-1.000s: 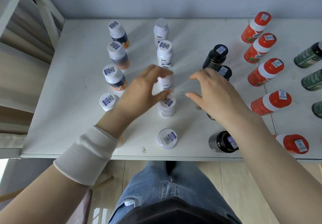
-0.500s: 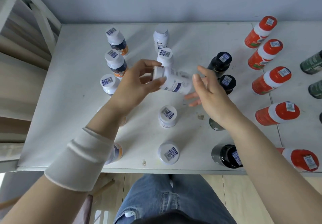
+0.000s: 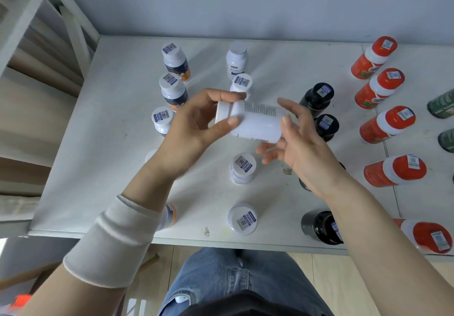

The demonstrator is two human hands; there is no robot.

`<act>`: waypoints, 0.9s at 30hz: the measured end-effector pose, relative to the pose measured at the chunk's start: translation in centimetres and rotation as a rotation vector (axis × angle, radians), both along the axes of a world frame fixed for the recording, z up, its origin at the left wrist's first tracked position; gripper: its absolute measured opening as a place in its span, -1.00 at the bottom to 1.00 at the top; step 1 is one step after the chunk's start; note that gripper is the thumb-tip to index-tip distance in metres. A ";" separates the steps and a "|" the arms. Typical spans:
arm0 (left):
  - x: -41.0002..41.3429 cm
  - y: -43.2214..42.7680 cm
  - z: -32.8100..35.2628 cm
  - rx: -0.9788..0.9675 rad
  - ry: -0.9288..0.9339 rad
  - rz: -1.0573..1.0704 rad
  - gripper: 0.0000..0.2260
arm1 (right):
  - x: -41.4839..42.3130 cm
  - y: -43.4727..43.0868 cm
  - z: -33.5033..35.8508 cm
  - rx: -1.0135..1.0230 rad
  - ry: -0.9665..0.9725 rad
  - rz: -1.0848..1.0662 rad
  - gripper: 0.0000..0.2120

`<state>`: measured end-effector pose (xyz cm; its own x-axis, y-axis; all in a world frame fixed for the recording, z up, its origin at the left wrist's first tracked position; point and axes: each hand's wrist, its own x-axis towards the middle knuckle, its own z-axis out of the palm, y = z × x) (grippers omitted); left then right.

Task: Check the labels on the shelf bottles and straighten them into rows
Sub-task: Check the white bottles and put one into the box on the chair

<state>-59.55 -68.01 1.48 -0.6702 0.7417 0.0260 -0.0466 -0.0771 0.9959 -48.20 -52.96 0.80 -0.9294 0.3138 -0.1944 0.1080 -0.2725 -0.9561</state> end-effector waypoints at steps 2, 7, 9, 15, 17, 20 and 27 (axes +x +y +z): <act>0.3 -0.3 -0.1 0.020 0.034 -0.049 -0.69 | 0.2 0.0 -0.1 -0.010 -0.008 0.008 -0.60; 0.7 0.1 -0.1 -0.044 -0.097 0.001 -0.78 | 1.1 -0.1 -0.3 0.115 0.125 0.041 -0.66; 0.7 0.1 -0.2 -0.026 -0.143 0.011 -0.77 | 1.1 -0.1 -0.3 0.107 0.153 0.047 -0.64; 0.5 -0.4 0.0 0.101 -0.236 -0.041 -0.67 | 1.7 -0.5 0.4 0.047 0.182 -0.023 -0.46; 0.6 -0.3 -0.1 0.106 -0.362 -0.025 -0.71 | 1.7 -1.2 0.9 0.160 0.189 -0.114 -0.45; 1.0 0.1 -0.4 0.091 -0.539 -0.072 -0.75 | 1.0 -2.2 2.0 0.541 0.221 -0.293 -0.49; 0.2 1.6 0.0 0.051 -0.437 0.058 -0.79 | 0.6 -2.7 -0.2 1.047 0.340 -0.317 -0.51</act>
